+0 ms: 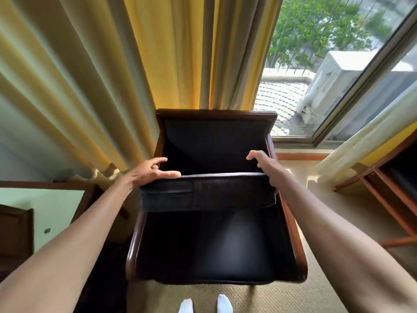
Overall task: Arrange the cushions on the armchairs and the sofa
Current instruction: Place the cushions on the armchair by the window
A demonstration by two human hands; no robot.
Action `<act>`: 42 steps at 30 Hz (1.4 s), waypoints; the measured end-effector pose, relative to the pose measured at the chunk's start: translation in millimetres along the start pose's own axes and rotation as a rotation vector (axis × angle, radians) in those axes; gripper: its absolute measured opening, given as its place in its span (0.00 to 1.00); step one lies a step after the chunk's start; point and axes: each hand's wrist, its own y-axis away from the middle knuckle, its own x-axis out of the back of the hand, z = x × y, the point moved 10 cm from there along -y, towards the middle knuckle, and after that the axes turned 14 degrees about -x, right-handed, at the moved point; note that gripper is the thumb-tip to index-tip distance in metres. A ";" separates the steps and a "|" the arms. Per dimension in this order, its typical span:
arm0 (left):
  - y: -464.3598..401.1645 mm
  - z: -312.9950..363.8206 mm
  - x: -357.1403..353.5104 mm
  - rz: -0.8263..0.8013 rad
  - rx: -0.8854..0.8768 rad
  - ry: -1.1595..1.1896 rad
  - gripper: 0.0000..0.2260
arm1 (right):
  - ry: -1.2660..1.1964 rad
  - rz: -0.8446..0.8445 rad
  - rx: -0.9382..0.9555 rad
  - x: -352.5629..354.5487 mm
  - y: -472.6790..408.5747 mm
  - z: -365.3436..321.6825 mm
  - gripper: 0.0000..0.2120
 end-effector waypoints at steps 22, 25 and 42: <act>-33.7 77.7 -39.5 0.228 -0.332 -0.692 0.40 | 0.901 0.303 0.638 -16.8 17.1 -29.8 0.67; -27.3 65.2 -70.2 0.037 -0.292 -0.840 0.56 | 0.938 0.460 0.600 -16.5 18.1 -27.8 0.57; 61.7 44.6 -40.8 0.267 -0.193 -0.503 0.56 | 1.077 0.132 1.079 -80.2 165.1 -121.3 0.42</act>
